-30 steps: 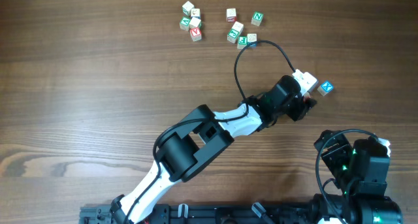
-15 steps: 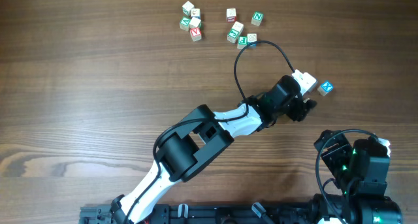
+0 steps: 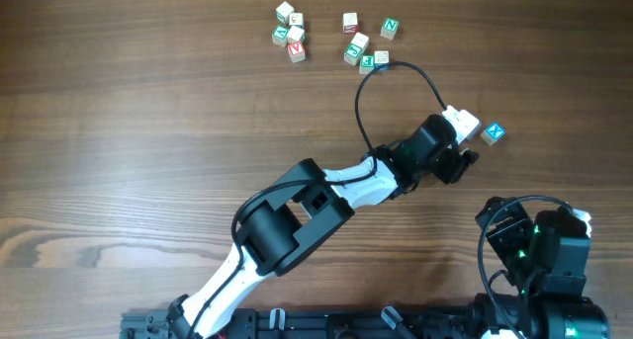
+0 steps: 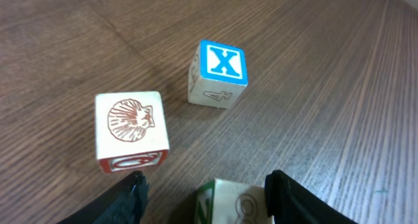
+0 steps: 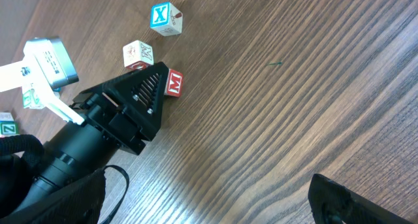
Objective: Form a circle
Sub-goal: 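Lower red M block below shell block and open left gripper, then retract left gripper toward the left side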
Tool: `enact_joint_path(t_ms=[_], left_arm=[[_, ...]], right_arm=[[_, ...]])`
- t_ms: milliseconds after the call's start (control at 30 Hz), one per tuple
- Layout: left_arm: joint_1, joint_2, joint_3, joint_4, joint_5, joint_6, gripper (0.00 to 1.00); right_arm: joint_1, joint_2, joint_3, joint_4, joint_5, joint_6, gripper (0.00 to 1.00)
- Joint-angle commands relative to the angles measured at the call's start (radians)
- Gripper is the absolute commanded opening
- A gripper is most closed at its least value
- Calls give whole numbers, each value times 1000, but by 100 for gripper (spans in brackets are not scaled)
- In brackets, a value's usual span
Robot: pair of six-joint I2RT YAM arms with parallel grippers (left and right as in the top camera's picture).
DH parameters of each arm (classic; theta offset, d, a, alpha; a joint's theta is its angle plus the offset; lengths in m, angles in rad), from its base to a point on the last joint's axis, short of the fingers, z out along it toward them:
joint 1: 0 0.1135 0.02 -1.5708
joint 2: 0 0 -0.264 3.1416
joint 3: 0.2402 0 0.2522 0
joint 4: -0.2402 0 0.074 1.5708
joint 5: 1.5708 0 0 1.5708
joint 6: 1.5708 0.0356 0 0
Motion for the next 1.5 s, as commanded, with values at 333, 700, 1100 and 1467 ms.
enact_joint_path(t_ms=[333, 700, 1100, 1467], left_arm=[[87, -248, -11, -312, -204, 13, 100], [365, -596, -11, -872, -334, -28, 100], [625, -1045, -14, -1577, -428, -245, 100], [625, -1159, -130, -1730, -505, -316, 100]], right_arm=[[3, -8, -2, 2, 17, 8, 99], [3, -8, -2, 2, 17, 8, 100], [3, -8, -2, 2, 17, 8, 100], [3, -8, -2, 0, -1, 218, 100]])
